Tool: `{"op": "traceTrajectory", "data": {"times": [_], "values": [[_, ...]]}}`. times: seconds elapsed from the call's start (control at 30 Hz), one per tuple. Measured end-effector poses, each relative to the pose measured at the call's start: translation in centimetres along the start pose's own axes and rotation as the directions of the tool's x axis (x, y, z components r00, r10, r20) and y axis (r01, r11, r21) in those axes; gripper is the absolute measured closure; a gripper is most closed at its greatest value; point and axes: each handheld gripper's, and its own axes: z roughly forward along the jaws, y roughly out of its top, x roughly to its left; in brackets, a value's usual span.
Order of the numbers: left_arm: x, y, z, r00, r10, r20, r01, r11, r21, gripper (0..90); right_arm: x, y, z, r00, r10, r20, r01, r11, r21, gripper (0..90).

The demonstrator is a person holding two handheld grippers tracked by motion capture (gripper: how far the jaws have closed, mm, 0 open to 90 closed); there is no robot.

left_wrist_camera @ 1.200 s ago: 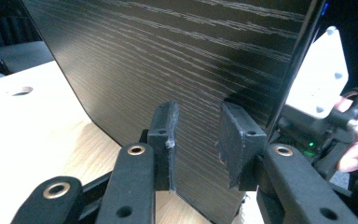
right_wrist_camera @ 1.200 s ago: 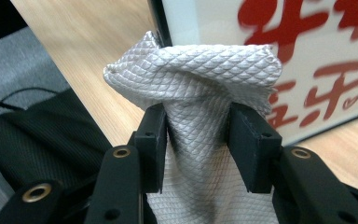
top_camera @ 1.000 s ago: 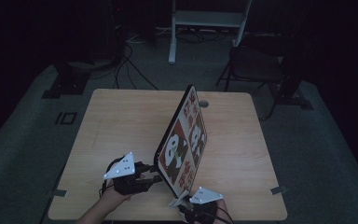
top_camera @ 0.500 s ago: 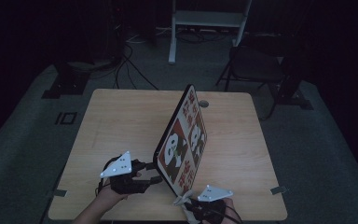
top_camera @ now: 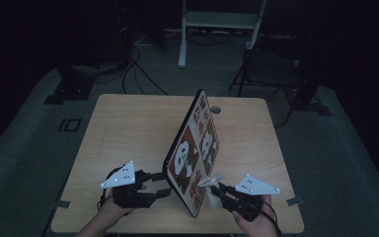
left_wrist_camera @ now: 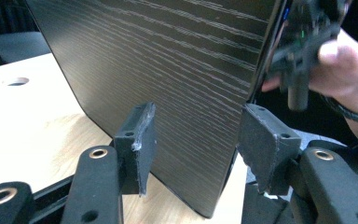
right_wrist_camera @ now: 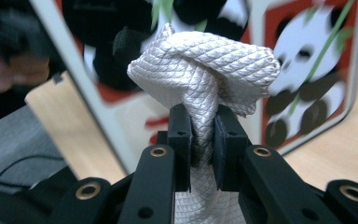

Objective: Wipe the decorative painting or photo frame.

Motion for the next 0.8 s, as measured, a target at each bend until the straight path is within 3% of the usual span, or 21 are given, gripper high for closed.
{"op": "traceTrajectory", "data": {"times": [0.03, 0.2, 0.23, 0.47, 0.5, 0.6, 0.63, 0.67, 0.7, 0.73, 0.77, 0.8], "values": [[-0.1, 0.0, -0.1, 1.0, -0.003, -0.005, 0.003, 1.0, 0.001, 45.5, -0.2, 1.1, -0.4, 0.9998, -0.011, 0.015, 0.012, 0.999, -0.037, 79.3], [-0.8, 0.1, -0.1, 1.0, 0.006, 0.003, -0.006, 0.9999, 0.015, 42.0, -0.2, 2.7, -1.0, 0.9997, -0.02, 0.011, 0.021, 0.995, -0.095, 79.3], [-0.9, 0.2, 0.0, 1.0, -0.006, -0.003, 0.006, 1.0, 0.004, 42.0, 0.0, 3.6, -1.4, 0.9997, -0.024, -0.007, 0.023, 0.991, -0.132, 79.3], [-1.4, 0.5, 0.8, 0.998, -0.052, -0.037, 0.051, 0.9985, -0.019, 42.0, 1.0, 6.3, -1.9, 0.997, -0.059, -0.05, 0.047, 0.975, -0.217, 79.3], [-1.6, 0.7, 1.1, 0.9972, -0.065, -0.038, 0.064, 0.9977, -0.023, 42.1, 1.4, 7.3, -2.0, 0.9951, -0.076, -0.063, 0.058, 0.967, -0.247, 79.2], [-1.8, 0.8, 1.3, 0.9962, -0.068, -0.054, 0.066, 0.9974, -0.027, 43.0, 1.8, 8.5, -1.9, 0.9924, -0.096, -0.077, 0.071, 0.959, -0.273, 79.3], [-2.1, 0.8, 1.4, 0.9945, -0.081, -0.067, 0.078, 0.9961, -0.042, 43.3, 2.4, 9.7, -2.0, 0.9885, -0.119, -0.093, 0.086, 0.95, -0.3, 79.3], [-2.1, 0.8, 1.4, 0.9945, -0.081, -0.067, 0.078, 0.9961, -0.042, 43.3, 2.4, 9.7, -2.0, 0.9885, -0.119, -0.093, 0.086, 0.95, -0.3, 79.3], [-2.3, 0.8, 1.3, 0.9926, -0.08, -0.092, 0.075, 0.9957, -0.053, 43.8, 3.1, 10.8, -2.0, 0.9836, -0.139, -0.115, 0.094, 0.939, -0.332, 79.2], [-2.3, 0.8, 1.3, 0.9926, -0.08, -0.092, 0.075, 0.9957, -0.053, 45.2, 3.1, 10.8, -2.0, 0.9836, -0.139, -0.115, 0.094, 0.939, -0.332, 79.2], [-2.4, 0.9, 1.3, 0.9914, -0.08, -0.103, 0.074, 0.9954, -0.061, 45.3, 4.0, 12.0, -2.1, 0.9766, -0.168, -0.135, 0.109, 0.927, -0.36, 79.2], [-2.4, 0.9, 1.2, 0.992, -0.077, -0.1, 0.071, 0.9956, -0.061, 46.1, 4.4, 12.5, -2.1, 0.9729, -0.182, -0.143, 0.118, 0.922, -0.369, 79.2]]}}
